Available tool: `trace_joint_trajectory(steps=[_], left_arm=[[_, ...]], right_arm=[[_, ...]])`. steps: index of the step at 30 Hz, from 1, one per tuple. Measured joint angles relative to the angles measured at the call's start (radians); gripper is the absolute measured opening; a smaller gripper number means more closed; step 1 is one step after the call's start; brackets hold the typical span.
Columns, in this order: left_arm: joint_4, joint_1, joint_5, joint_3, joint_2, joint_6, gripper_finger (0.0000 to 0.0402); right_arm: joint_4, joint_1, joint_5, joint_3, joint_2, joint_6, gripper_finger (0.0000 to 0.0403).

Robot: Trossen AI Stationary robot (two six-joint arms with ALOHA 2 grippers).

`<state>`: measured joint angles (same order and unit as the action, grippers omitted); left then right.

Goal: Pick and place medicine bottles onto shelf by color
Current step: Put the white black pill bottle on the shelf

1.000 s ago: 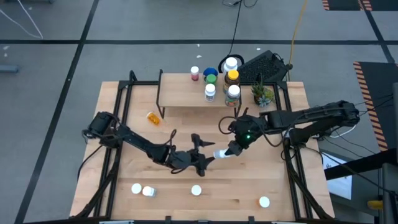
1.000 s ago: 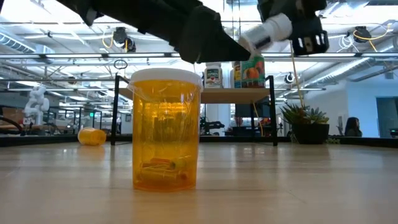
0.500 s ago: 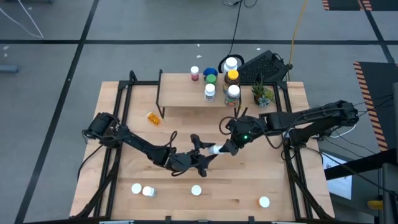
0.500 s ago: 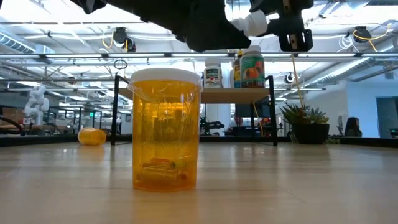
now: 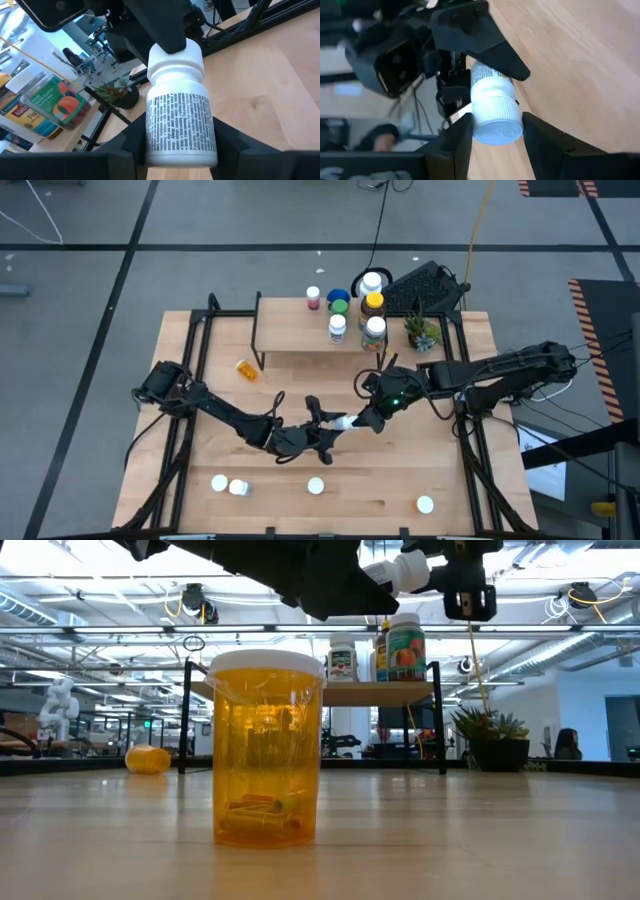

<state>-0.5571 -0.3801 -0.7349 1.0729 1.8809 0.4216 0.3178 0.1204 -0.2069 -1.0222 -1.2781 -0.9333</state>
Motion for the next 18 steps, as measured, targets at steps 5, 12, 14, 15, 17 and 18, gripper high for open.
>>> trace_joint_trajectory(steps=[5, 12, 14, 15, 17, 18], left_arm=[[0.002, -0.001, 0.028, 0.000, 0.000, -0.064, 0.0155], [-0.011, 0.037, 0.353, -0.002, -0.028, -0.308, 0.0146], [-0.030, 0.064, 0.490, -0.002, -0.038, -0.375, 0.0146], [-0.041, 0.081, 0.572, -0.001, -0.039, -0.416, 0.0146], [-0.060, 0.120, 0.742, -0.001, -0.037, -0.500, 0.0149], [-0.082, 0.140, 0.834, -0.002, -0.035, -0.545, 0.0149]], right_arm=[[-0.008, 0.027, 0.008, 0.000, 0.005, 0.376, 0.0181], [-0.081, 0.089, 0.078, 0.000, 0.034, 0.799, 0.0237], [-0.126, 0.110, 0.080, 0.000, 0.046, 0.887, 0.0250], [-0.149, 0.124, 0.080, 0.000, 0.055, 0.930, 0.0256], [-0.184, 0.161, 0.069, 0.000, 0.079, 1.025, 0.0265], [-0.187, 0.182, 0.056, 0.000, 0.092, 1.070, 0.0268]])
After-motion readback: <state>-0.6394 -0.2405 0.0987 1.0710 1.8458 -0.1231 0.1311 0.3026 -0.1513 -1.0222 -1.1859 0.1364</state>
